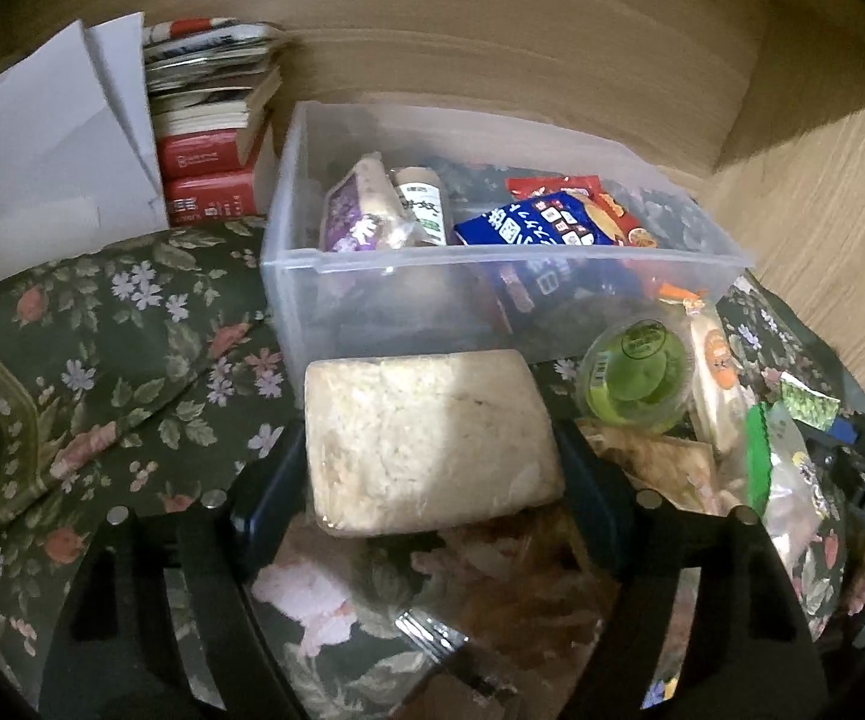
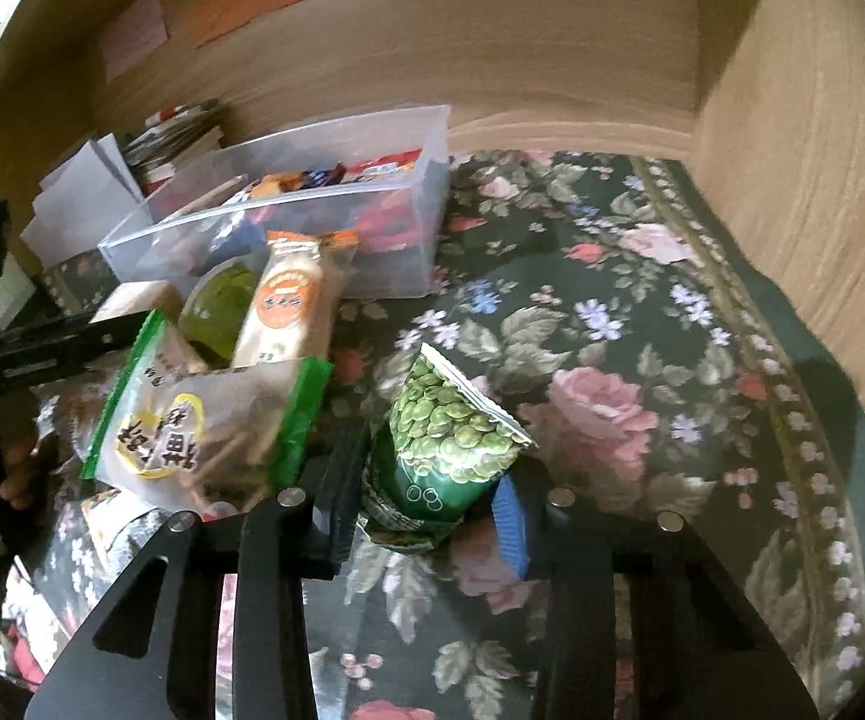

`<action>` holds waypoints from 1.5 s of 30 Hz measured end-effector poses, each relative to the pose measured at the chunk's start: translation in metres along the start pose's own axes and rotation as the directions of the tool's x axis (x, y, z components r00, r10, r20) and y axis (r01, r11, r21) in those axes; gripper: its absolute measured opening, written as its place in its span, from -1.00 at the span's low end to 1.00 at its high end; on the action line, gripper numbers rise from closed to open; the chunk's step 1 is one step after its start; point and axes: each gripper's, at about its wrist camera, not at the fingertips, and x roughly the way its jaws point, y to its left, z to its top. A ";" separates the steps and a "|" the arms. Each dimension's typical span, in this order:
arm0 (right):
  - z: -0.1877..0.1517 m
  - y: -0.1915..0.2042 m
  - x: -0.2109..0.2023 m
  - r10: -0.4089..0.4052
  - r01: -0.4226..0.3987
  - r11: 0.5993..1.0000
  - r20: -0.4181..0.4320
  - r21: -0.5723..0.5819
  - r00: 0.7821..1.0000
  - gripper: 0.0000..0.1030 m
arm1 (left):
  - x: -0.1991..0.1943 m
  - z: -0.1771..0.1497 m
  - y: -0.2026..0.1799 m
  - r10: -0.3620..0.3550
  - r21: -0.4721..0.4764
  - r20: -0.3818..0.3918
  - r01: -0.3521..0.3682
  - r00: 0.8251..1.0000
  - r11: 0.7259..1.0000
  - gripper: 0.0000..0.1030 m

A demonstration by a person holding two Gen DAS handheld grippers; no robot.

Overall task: Organize snacks
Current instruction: 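Grasp the bread slice bag with left tool while right tool grasps green pea cup, then lower the bread bag and green pea cup into the clear box and release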

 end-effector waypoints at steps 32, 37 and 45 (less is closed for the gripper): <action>0.113 0.036 -0.047 0.017 0.030 0.988 0.299 -0.154 0.954 -0.35 | -0.076 0.074 -0.018 -0.012 0.058 0.238 -0.002 0.971 0.998 0.53; 0.128 0.044 -0.026 0.030 0.019 0.984 0.267 -0.178 0.963 -0.35 | -0.056 0.087 -0.022 0.000 0.057 0.222 -0.013 0.975 0.998 0.53; 0.134 0.048 0.024 0.033 -0.002 0.980 0.147 -0.200 0.989 -0.35 | -0.021 0.096 -0.022 0.014 0.059 0.175 -0.025 0.984 0.998 0.53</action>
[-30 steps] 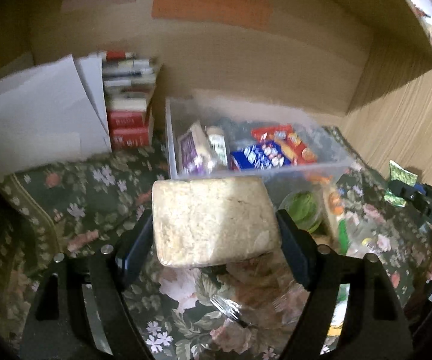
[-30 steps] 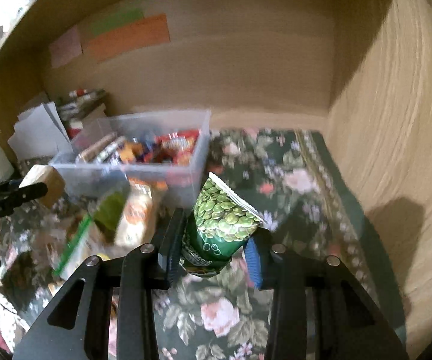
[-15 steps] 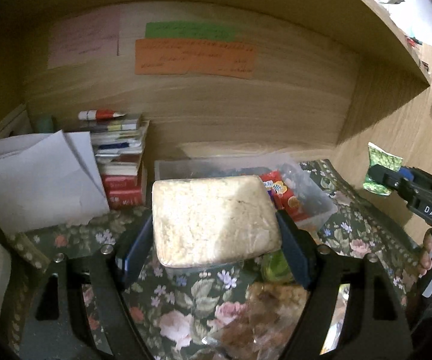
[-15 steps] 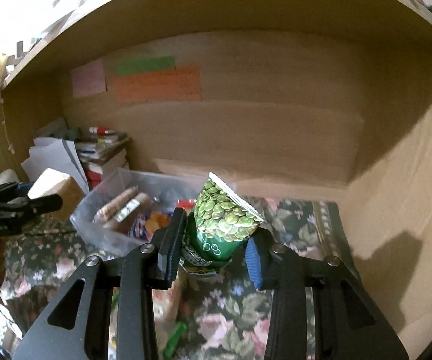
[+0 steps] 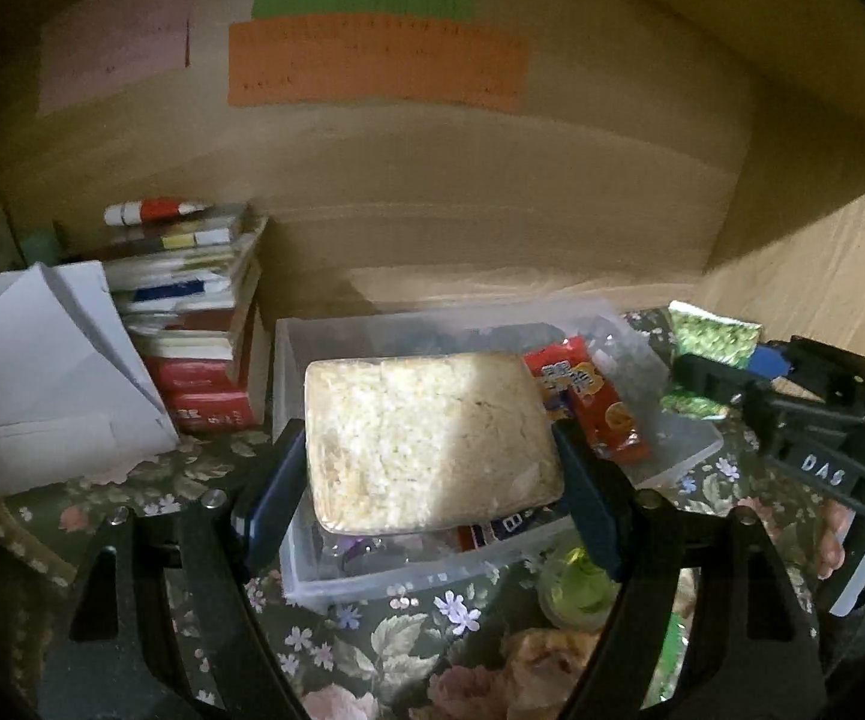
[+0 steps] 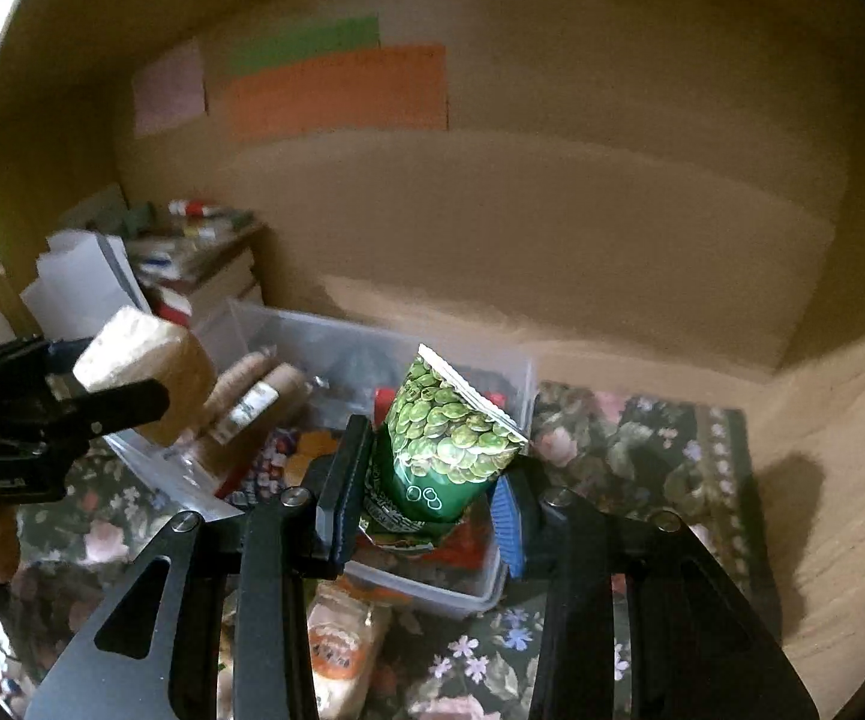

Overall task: Organize snacks
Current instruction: 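Lower the bread bag and green pea cup into the clear box and release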

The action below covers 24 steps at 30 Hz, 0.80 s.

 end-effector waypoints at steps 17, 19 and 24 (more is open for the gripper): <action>-0.007 0.001 0.029 0.002 -0.001 1.000 -0.087 0.012 0.996 0.05 | 0.016 -0.006 -0.009 0.012 0.038 -0.021 -0.011 1.000 0.999 0.59; -0.005 0.001 0.021 -0.005 0.006 1.000 -0.064 0.016 0.998 0.15 | 0.006 -0.006 -0.009 0.007 0.037 -0.006 -0.006 1.000 0.999 0.62; -0.004 0.002 -0.013 -0.006 0.006 1.000 0.006 0.026 1.000 0.38 | -0.018 -0.010 -0.007 0.017 0.035 0.026 -0.018 1.000 0.999 0.73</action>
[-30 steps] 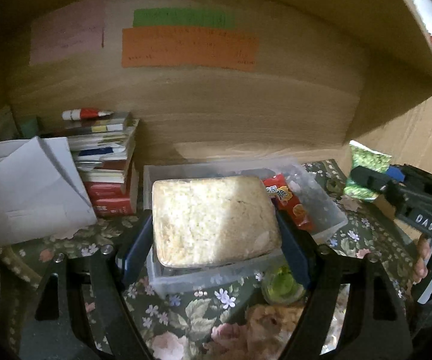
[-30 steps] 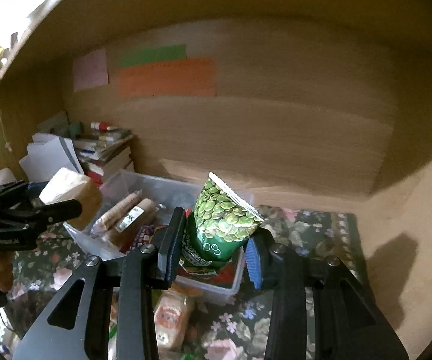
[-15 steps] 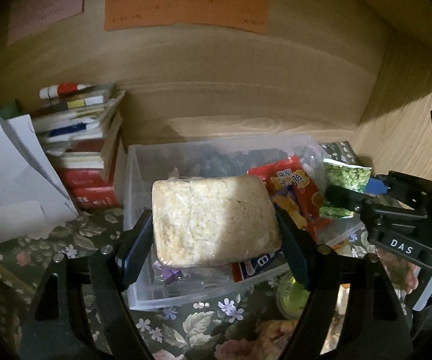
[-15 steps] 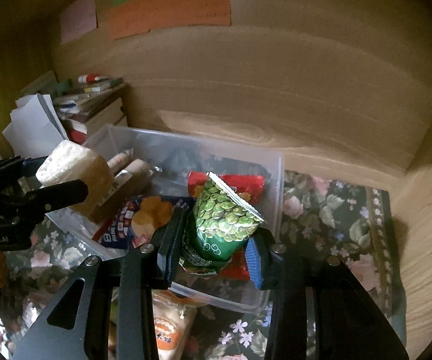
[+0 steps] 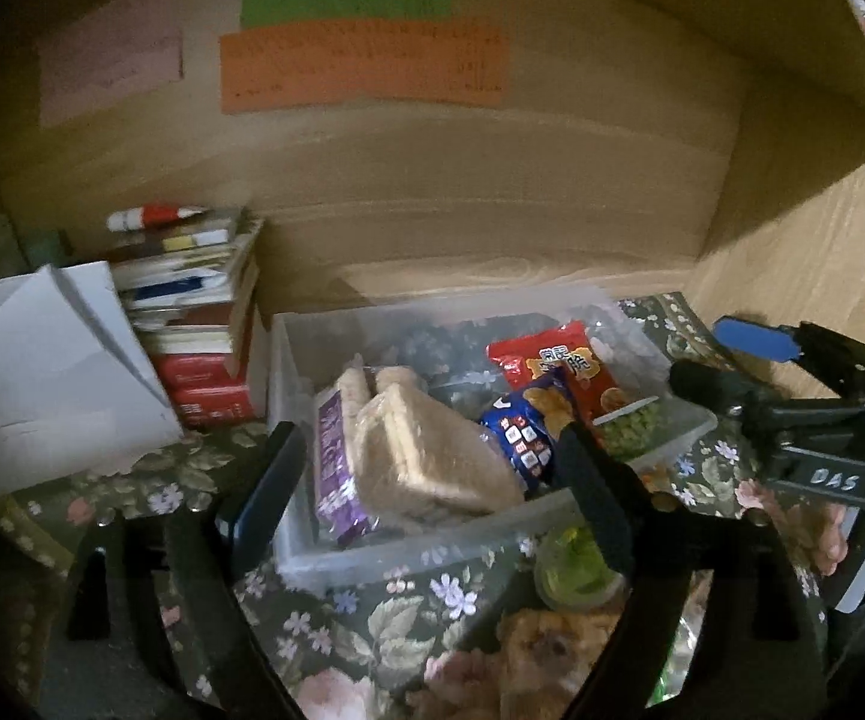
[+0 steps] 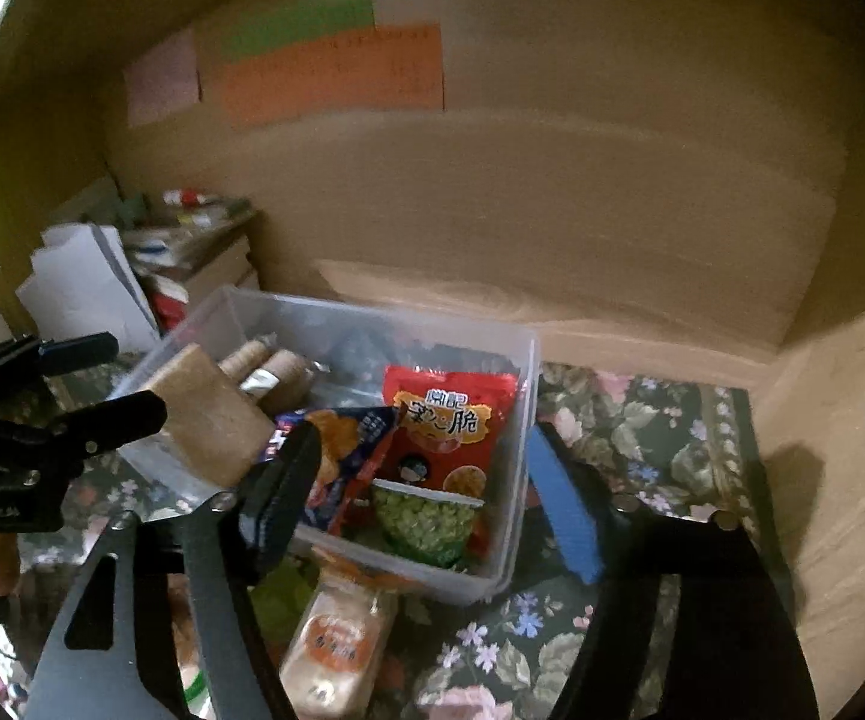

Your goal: Organize snacks

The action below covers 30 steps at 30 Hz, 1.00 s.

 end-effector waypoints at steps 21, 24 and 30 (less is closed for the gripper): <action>-0.089 0.032 -0.054 0.011 -0.011 0.995 -0.005 0.099 1.000 0.83 | -0.060 -0.121 0.007 0.047 -0.004 -0.044 -0.047 0.998 0.999 0.92; -0.100 0.034 -0.052 0.028 -0.026 0.989 -0.012 0.148 1.000 0.89 | -0.064 -0.137 0.005 0.032 -0.018 -0.058 -0.033 0.998 0.999 0.92; -0.113 0.043 -0.039 0.048 -0.037 0.987 -0.069 0.159 0.996 0.90 | -0.061 -0.155 -0.007 0.010 0.002 -0.082 -0.010 0.997 1.000 0.92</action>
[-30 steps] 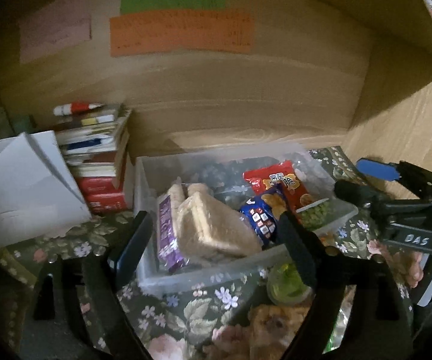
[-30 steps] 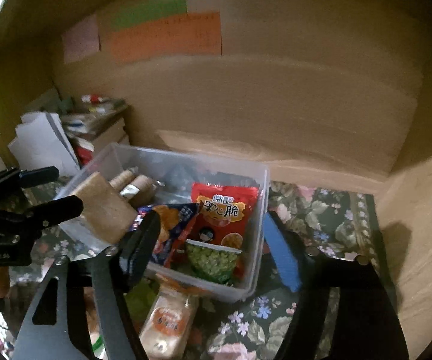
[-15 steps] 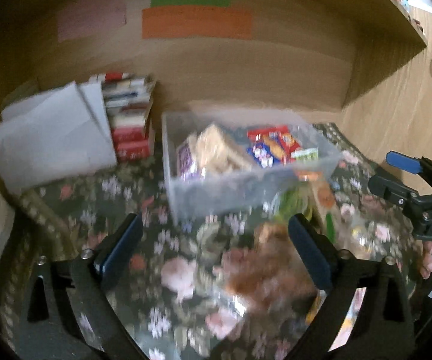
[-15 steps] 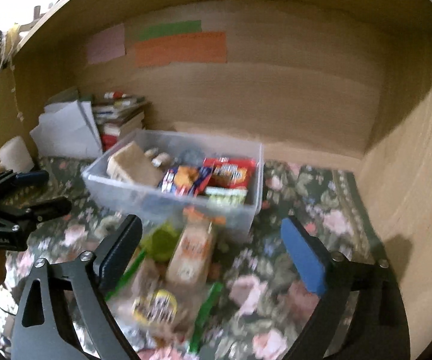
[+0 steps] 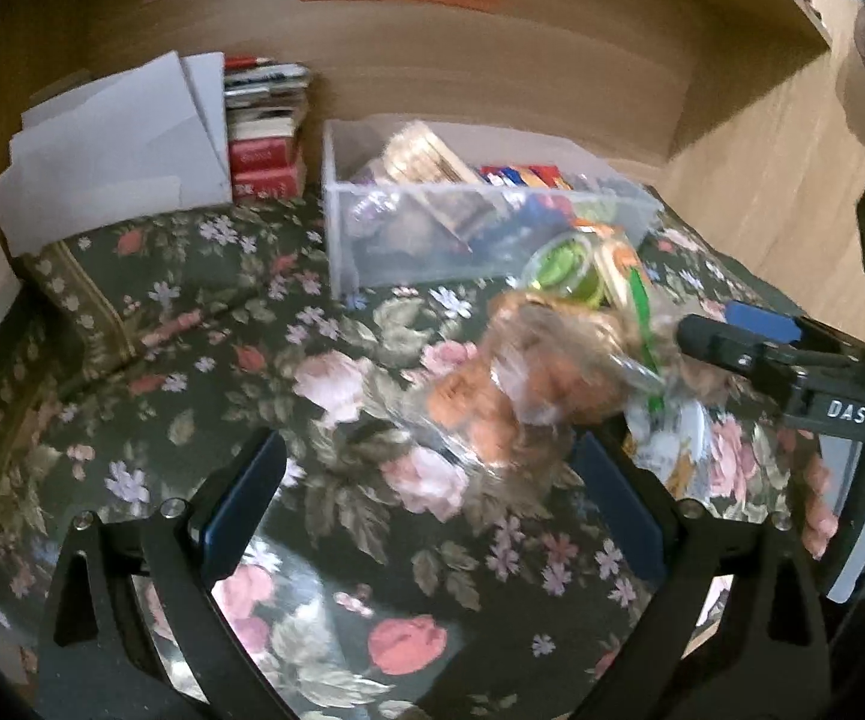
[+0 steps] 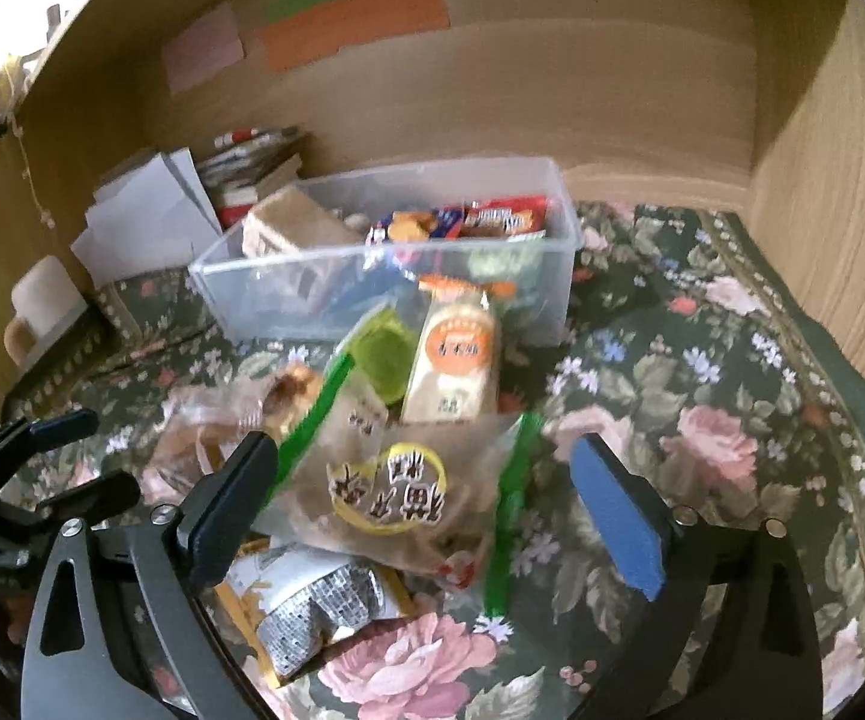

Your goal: Organize snacks

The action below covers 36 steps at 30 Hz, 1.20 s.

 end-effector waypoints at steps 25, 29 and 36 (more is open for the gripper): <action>-0.007 -0.009 0.011 0.086 -0.086 0.996 -0.032 0.016 0.996 0.21 | 0.051 0.015 -0.035 -0.011 0.081 -0.011 0.012 1.000 0.997 0.37; -0.006 -0.011 0.008 0.085 -0.085 0.996 -0.019 0.020 0.996 0.08 | 0.040 0.015 -0.029 -0.023 0.057 0.013 0.022 1.000 0.998 0.14; -0.006 -0.015 0.000 0.081 -0.081 0.996 0.004 0.041 0.997 0.03 | 0.023 0.022 -0.023 -0.023 0.032 0.050 0.021 0.998 0.999 0.09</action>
